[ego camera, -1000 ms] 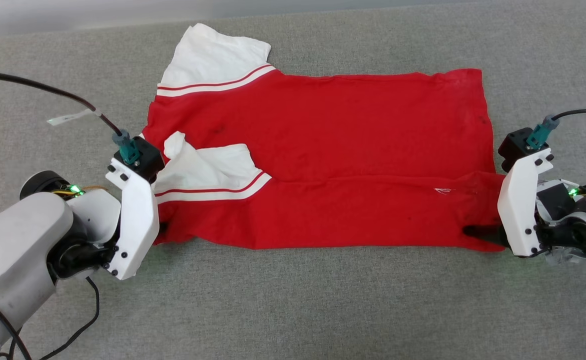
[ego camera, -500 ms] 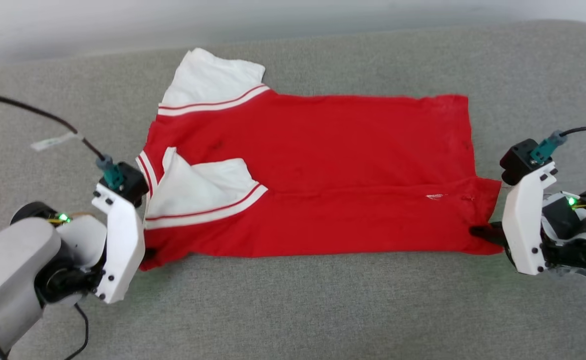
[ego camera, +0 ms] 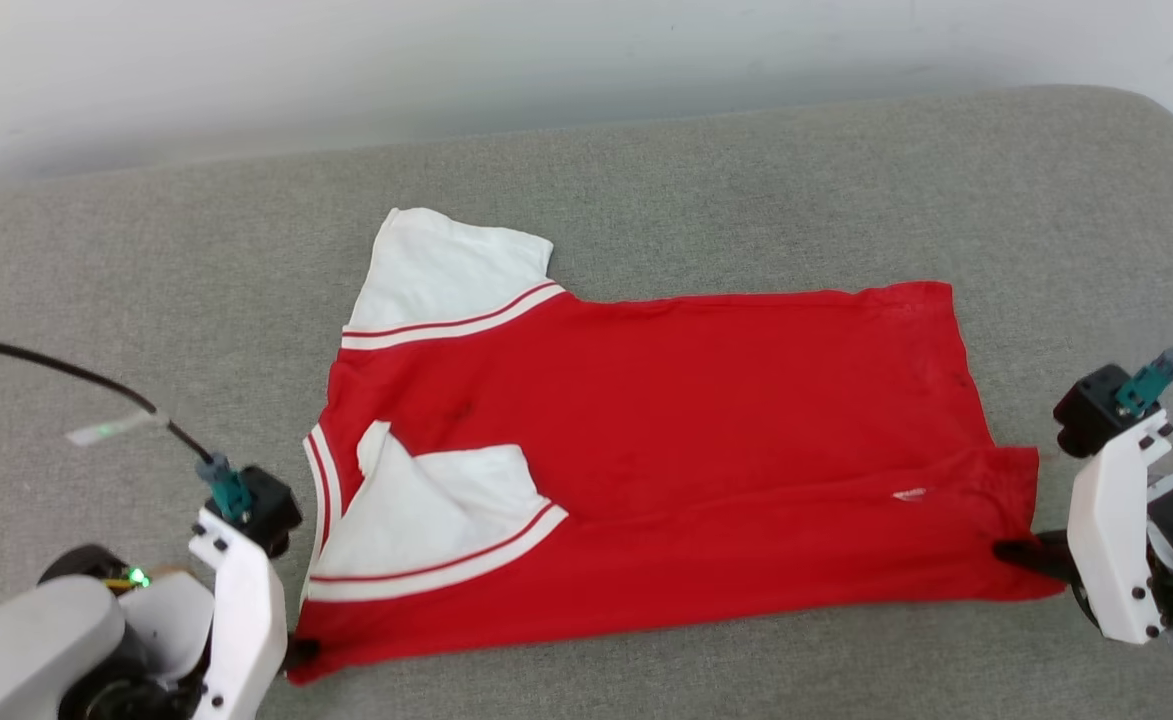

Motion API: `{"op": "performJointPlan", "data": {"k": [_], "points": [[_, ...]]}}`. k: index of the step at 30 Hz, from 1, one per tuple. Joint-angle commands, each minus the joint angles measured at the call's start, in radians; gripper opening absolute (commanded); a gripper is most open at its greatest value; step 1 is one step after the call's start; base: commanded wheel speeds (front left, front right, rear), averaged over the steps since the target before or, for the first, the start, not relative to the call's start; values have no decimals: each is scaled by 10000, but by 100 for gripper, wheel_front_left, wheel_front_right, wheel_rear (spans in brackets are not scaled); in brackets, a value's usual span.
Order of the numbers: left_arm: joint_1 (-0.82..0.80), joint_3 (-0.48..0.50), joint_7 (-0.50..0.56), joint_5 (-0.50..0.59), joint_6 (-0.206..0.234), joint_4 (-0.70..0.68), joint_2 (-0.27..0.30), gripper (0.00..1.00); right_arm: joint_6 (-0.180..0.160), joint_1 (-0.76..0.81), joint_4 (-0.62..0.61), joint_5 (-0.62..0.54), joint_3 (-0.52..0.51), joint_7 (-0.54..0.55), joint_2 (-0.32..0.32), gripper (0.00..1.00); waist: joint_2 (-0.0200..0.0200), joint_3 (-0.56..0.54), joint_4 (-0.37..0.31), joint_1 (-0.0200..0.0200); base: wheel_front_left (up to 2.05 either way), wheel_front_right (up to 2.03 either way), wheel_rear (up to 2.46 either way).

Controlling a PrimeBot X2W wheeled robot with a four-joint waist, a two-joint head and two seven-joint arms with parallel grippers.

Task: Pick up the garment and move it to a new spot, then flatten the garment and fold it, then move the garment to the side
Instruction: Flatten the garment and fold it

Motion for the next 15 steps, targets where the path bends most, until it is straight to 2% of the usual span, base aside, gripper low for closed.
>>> {"op": "performJointPlan", "data": {"k": [1, 8, 9, 10, 11, 15], "points": [[324, -112, -58, -44, 129, -92, 80, 0, -8, 228, 117, -34, 30, -60, -26, 0, 0, 40, -16, 0, 0, 0, 0], [627, -219, -135, 9, 320, -33, -96, 0, -8, 618, 997, -273, 199, -211, 386, 0, 0, 151, 72, 0, 0, 0, 0], [564, -222, -160, 117, 337, 40, -105, 0, -8, 684, 1135, -287, 196, -268, 483, 49, 0, 147, 90, 0, 0, 0, 0], [474, -196, -227, 202, 351, 97, -117, 56, -8, 728, 1236, -329, 200, -308, 560, 100, 0, 138, 107, 0, 0, 0, 0], [421, -150, -287, 195, 364, 157, -132, 100, -8, 737, 1252, -350, 187, -399, 634, 100, 0, 118, 117, 0, 0, 0, 0], [141, 42, -460, 232, 276, 74, -3, 100, -8, 486, 1124, -749, -20, -1184, 684, 100, 0, -38, 108, 0, 0, 0, 0]]}}
